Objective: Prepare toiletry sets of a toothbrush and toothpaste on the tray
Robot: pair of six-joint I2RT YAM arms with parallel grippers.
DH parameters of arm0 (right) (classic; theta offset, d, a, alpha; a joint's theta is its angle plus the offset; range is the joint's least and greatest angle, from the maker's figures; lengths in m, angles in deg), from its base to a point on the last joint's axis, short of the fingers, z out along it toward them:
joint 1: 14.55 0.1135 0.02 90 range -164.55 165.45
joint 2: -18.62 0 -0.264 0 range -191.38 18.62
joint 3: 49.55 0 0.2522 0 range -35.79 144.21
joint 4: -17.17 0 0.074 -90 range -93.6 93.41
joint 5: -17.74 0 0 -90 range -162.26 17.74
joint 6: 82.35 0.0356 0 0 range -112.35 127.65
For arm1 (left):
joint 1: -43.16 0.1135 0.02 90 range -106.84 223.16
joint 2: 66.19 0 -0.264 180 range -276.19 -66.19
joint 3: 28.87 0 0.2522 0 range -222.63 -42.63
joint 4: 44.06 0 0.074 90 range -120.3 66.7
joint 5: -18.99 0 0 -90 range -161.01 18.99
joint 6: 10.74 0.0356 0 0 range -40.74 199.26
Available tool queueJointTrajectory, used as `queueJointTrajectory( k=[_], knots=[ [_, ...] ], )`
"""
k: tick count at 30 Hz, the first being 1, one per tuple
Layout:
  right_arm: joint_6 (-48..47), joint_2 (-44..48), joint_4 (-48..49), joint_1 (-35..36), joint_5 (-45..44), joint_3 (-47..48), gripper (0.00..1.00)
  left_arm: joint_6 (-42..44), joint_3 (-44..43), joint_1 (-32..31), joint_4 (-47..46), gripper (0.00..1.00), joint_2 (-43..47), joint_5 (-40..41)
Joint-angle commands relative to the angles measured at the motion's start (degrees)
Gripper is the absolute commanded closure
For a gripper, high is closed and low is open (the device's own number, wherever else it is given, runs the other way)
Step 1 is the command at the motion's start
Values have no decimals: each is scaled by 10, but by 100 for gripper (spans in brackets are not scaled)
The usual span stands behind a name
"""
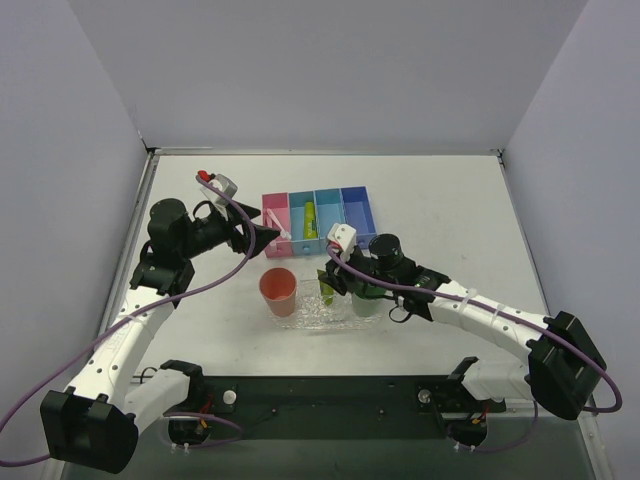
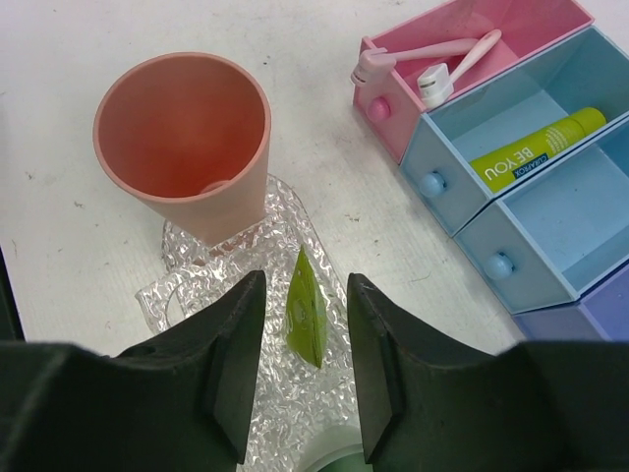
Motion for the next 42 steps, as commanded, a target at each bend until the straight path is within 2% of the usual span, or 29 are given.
queueJointTrajectory(
  k=[1,5,10,12,13,15,19,20,29,35,42],
  knots=[
    [16,16,0,3,6,27,64,6,-1,1,-27,13,12,3],
    [34,26,-56,2,-2,73,62,5,6,-5,-39,14,19,70],
    [54,36,-94,-4,-2,117,60,-14,-35,-34,-16,17,-11,177],
    [71,37,-95,-14,-3,124,60,-17,-55,-75,7,18,-36,241],
    [80,40,-94,-21,-2,130,60,-23,-76,-94,37,19,-46,318],
    [122,44,-94,-55,7,138,60,-39,-101,-133,61,19,-82,406],
    [185,57,-94,-127,40,149,60,-133,-161,-143,105,25,-164,425],
    [187,61,-93,-136,40,147,60,-142,-188,-144,110,31,-200,425],
    [203,116,-131,-228,71,139,60,-187,-314,-150,139,49,-387,416],
    [212,133,-138,-271,92,124,60,-200,-365,-150,144,53,-477,414],
    [217,139,-138,-286,99,118,60,-212,-389,-150,145,53,-533,444]
  ],
)
